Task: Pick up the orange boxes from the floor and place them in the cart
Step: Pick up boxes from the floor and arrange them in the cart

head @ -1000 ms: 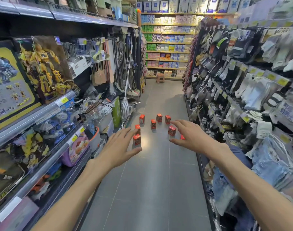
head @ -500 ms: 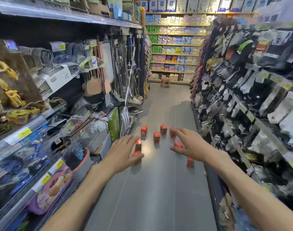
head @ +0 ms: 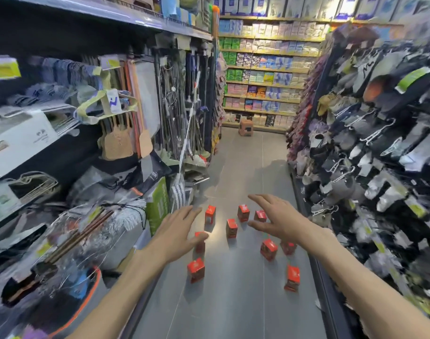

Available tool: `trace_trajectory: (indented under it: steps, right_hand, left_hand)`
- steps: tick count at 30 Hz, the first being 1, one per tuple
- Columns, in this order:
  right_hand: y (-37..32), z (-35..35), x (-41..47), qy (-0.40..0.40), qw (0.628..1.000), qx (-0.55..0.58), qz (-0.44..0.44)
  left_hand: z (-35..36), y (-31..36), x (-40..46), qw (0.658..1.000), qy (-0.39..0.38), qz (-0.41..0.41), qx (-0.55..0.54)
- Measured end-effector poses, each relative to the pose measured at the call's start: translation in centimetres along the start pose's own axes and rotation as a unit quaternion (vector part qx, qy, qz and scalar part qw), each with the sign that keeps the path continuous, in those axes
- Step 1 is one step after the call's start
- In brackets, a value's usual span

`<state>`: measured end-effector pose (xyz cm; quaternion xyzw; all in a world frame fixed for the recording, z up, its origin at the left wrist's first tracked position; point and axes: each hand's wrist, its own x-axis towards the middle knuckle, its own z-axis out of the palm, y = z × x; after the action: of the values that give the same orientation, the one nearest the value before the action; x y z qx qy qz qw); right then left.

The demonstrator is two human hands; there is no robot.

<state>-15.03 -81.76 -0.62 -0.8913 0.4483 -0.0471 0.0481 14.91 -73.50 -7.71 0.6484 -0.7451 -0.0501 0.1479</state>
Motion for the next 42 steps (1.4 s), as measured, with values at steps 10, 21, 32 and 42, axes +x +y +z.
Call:
trace_trajectory:
  steps: [10, 21, 32, 42]
  right_hand:
    - [8.2, 0.7, 21.6, -0.008, 1.000, 0.013, -0.013]
    - [17.8, 9.0, 49.1, -0.044, 0.981, 0.009, -0.188]
    - [24.1, 21.9, 68.2, -0.151, 0.938, -0.013, -0.311]
    - [25.7, 39.6, 75.2, -0.158, 0.900, 0.013, -0.407]
  left_hand:
    - [1.6, -9.0, 18.8, 1.000, -0.019, -0.007, -0.004]
    - [10.0, -18.9, 33.6, 0.986, 0.005, -0.165, 0.001]
    - [25.4, -25.9, 41.0, 0.952, -0.025, -0.295, -0.076]
    - [43.4, -34.0, 44.1, 0.951, -0.022, -0.303, -0.064]
